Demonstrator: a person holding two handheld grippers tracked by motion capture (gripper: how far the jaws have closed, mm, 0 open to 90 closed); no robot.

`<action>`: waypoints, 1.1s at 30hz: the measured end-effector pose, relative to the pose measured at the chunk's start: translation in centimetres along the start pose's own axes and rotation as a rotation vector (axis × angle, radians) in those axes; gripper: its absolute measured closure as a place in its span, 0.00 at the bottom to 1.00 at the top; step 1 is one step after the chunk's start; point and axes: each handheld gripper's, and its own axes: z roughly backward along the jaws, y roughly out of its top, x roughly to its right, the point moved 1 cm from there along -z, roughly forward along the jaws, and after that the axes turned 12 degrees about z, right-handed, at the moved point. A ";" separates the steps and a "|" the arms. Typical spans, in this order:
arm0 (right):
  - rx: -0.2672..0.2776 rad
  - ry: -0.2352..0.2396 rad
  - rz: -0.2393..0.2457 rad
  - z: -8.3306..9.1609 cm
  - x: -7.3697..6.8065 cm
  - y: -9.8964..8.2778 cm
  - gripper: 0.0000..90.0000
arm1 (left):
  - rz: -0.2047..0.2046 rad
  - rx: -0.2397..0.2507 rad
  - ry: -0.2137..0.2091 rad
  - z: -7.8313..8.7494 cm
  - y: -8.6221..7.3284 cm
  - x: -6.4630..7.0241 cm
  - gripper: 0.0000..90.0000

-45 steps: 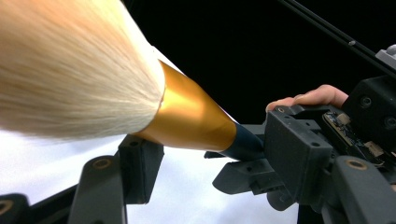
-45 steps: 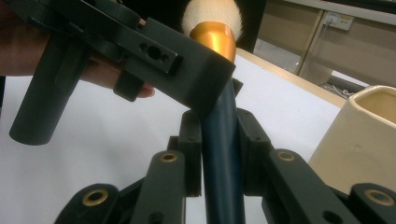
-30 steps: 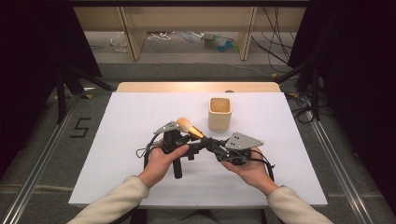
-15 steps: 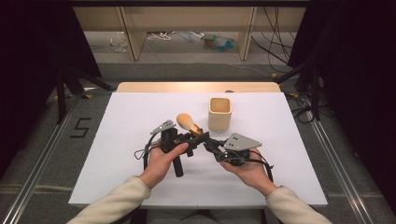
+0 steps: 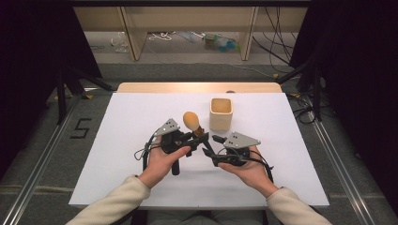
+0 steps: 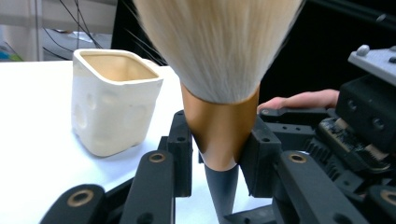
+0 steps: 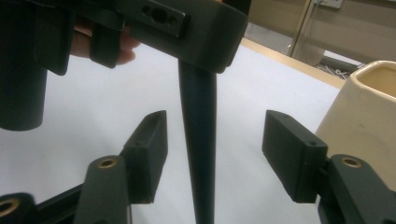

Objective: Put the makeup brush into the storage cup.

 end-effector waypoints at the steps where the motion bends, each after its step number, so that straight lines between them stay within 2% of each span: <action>1: -0.003 0.001 0.001 0.0 0.0 0.0 0.42 | -0.021 -0.001 0.004 0.1 0.1 0.0 0.76; 2: 0.007 -0.014 0.004 -0.1 -0.1 0.0 0.41 | -0.029 -0.001 0.007 0.1 0.2 -0.1 0.76; 3: -0.006 -0.001 0.002 -0.1 0.0 -0.1 0.40 | -0.025 0.000 0.014 0.2 0.3 0.0 0.76; 4: -0.011 0.006 -0.002 0.0 0.0 -0.1 0.40 | -0.050 0.000 0.021 0.3 0.4 -0.1 0.76; 5: -0.013 0.007 -0.002 0.0 0.0 -0.1 0.39 | -0.047 0.002 0.026 0.4 0.5 0.0 0.76; 10: -0.011 0.002 -0.008 0.2 0.2 -0.1 0.38 | -0.098 0.002 0.060 0.7 0.8 0.0 0.76; 11: -0.009 0.002 -0.018 0.3 0.2 -0.1 0.38 | -0.119 -0.002 0.066 0.7 0.9 0.0 0.76; 12: 0.000 -0.007 -0.021 0.3 0.2 -0.2 0.38 | -0.106 0.002 0.077 0.8 0.9 0.1 0.76; 15: -0.004 -0.003 -0.034 0.6 0.4 -0.3 0.37 | -0.141 -0.005 0.094 0.9 1.1 0.1 0.76; 17: -0.006 0.000 -0.056 0.9 0.5 -0.4 0.37 | -0.146 -0.003 0.113 0.9 1.2 0.1 0.76; 20: -0.003 -0.011 -0.057 1.4 0.8 -0.5 0.37 | -0.173 -0.009 0.132 1.0 1.4 0.0 0.76; 22: -0.006 -0.017 -0.064 1.7 1.0 -0.6 0.37 | -0.173 -0.013 0.140 1.0 1.4 0.0 0.76; 23: 0.014 -0.021 -0.068 1.7 1.0 -0.6 0.37 | -0.179 -0.015 0.146 1.0 1.4 0.0 0.76; 28: -0.010 -0.033 -0.075 2.6 1.2 -0.8 0.36 | -0.189 -0.015 0.166 1.0 1.5 -0.1 0.76; 29: 0.005 -0.038 -0.074 2.6 1.3 -0.9 0.36 | -0.190 -0.016 0.169 1.0 1.5 -0.1 0.76; 32: 0.002 -0.044 -0.086 3.2 1.6 -1.0 0.36 | -0.194 -0.013 0.177 0.9 1.6 -0.1 0.76; 33: 0.020 -0.059 -0.090 3.2 1.7 -1.0 0.36 | -0.200 -0.015 0.178 0.9 1.7 -0.1 0.76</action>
